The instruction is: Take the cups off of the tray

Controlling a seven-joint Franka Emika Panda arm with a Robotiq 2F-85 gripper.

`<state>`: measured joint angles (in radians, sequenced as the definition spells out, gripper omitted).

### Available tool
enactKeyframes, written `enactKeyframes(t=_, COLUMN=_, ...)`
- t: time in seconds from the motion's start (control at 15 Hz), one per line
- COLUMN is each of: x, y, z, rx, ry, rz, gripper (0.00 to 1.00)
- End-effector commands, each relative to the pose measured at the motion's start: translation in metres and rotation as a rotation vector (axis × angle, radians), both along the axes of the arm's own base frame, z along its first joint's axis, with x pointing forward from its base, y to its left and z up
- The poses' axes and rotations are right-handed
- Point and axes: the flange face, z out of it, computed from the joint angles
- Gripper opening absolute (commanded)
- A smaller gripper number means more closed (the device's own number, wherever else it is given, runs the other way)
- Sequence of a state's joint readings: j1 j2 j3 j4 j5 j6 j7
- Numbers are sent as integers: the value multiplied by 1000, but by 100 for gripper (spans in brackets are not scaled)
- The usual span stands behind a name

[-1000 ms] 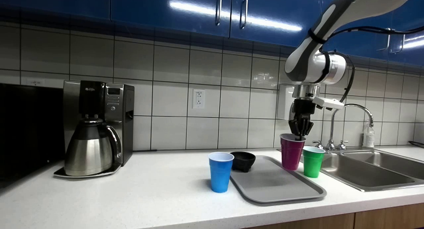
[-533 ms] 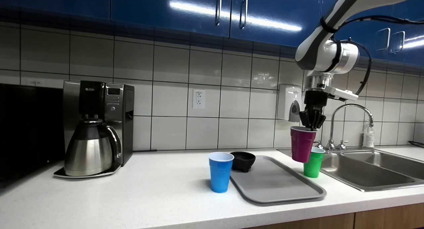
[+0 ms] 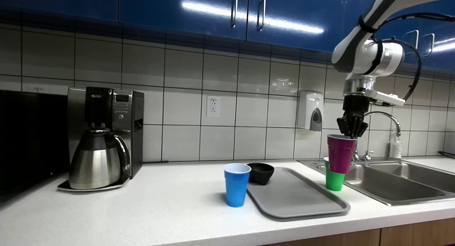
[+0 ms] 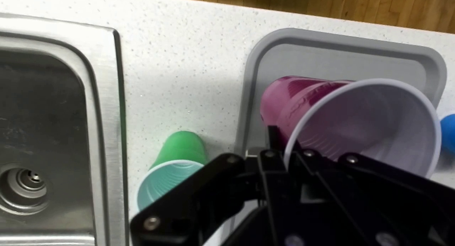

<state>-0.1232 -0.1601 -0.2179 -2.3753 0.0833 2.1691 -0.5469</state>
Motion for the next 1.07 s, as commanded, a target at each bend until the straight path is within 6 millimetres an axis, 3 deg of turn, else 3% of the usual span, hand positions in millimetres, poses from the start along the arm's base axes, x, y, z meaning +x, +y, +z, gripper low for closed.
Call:
enactKeyframes(t=0.0, x=-23, y=-19, z=1, rx=-26, ry=28, rz=-56, gripper=1)
enactKeyframes(t=0.53, x=-48, y=-60, z=-24, rx=-34, ry=47, rz=-160, gripper=1)
enactKeyframes(t=1.0, x=-53, y=-81, z=-52, rx=-58, ry=27, rz=-221, gripper=1)
